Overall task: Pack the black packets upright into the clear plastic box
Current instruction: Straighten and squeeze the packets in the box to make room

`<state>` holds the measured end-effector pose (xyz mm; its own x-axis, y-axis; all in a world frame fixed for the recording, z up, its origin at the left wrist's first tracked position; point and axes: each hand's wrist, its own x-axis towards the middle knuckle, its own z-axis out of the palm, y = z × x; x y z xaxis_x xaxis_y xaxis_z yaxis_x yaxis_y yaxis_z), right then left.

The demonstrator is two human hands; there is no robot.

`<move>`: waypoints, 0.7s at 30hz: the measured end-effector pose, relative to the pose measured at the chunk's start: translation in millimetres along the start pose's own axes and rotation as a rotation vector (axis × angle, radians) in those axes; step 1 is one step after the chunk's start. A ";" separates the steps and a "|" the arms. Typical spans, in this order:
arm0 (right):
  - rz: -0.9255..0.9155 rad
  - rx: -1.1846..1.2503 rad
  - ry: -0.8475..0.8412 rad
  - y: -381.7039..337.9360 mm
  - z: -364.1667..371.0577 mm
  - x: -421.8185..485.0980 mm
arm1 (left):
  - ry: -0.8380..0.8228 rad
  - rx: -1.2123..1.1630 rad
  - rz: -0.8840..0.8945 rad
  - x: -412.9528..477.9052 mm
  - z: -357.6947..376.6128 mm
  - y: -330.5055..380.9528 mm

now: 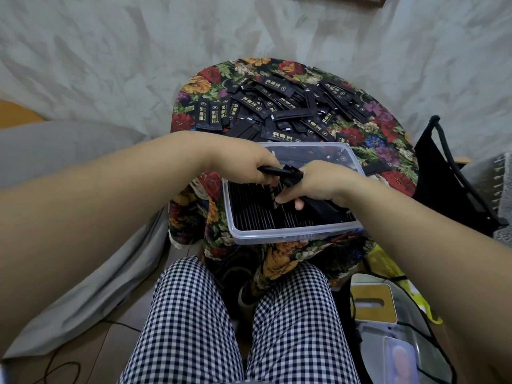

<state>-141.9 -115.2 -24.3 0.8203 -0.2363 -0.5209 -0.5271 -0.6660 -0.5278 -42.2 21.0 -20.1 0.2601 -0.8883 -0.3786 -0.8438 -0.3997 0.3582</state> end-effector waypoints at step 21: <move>-0.020 -0.058 -0.027 3.9 -6.6 -1.3 | -0.047 0.059 -0.016 3.2 -1.2 -3.3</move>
<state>-143.6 -122.2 -21.2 0.8235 -0.2041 -0.5294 -0.4967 -0.7102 -0.4989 -38.0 19.2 -21.5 0.2523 -0.8697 -0.4243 -0.8665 -0.3982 0.3010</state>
